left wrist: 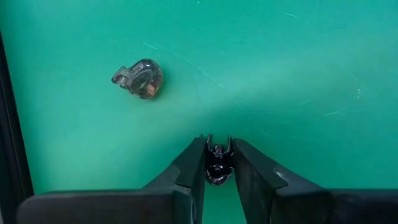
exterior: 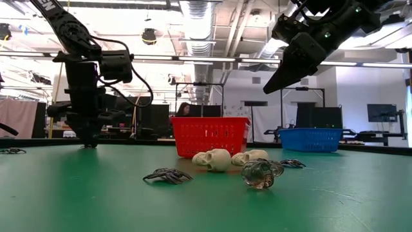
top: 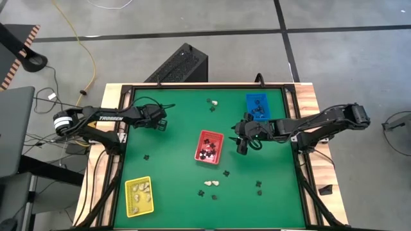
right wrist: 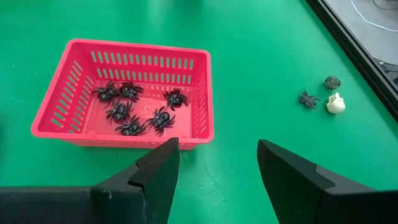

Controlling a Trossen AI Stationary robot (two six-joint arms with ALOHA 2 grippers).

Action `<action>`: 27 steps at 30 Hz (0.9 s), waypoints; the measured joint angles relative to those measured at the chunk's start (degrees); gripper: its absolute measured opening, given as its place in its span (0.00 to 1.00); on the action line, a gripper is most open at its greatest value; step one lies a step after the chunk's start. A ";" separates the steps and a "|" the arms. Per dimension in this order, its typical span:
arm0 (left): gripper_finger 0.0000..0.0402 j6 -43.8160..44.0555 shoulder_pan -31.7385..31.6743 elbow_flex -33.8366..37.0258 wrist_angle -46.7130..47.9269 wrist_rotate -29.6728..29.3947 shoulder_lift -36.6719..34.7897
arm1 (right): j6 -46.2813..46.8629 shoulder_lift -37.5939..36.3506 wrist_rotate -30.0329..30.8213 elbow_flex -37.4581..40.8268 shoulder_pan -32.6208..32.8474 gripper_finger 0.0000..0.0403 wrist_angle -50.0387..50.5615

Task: Sort Halloween decoration
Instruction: Put the black spider toy into the red bin

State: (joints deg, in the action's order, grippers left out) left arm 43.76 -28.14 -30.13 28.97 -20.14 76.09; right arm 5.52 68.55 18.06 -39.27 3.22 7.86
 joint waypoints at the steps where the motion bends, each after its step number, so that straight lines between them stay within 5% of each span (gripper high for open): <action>1: 0.15 -0.37 0.02 0.00 -0.02 -0.23 -0.02 | 0.00 0.00 0.00 0.00 0.00 0.62 0.00; 14: 0.16 -3.37 0.50 0.20 -2.15 3.39 -6.33 | 0.00 0.00 -0.02 -0.06 0.00 0.62 0.63; 22: 0.16 -10.19 7.01 0.06 -22.67 16.54 -9.46 | 0.00 0.00 -0.02 -0.07 0.00 0.62 0.75; 27: 0.16 -11.04 9.39 0.02 -23.78 14.64 -9.48 | 0.02 0.00 -0.02 -0.07 0.00 0.62 0.76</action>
State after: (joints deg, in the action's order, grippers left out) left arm 32.72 -18.75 -30.11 5.19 -5.50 66.61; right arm 5.54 68.55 18.04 -39.33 3.23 8.62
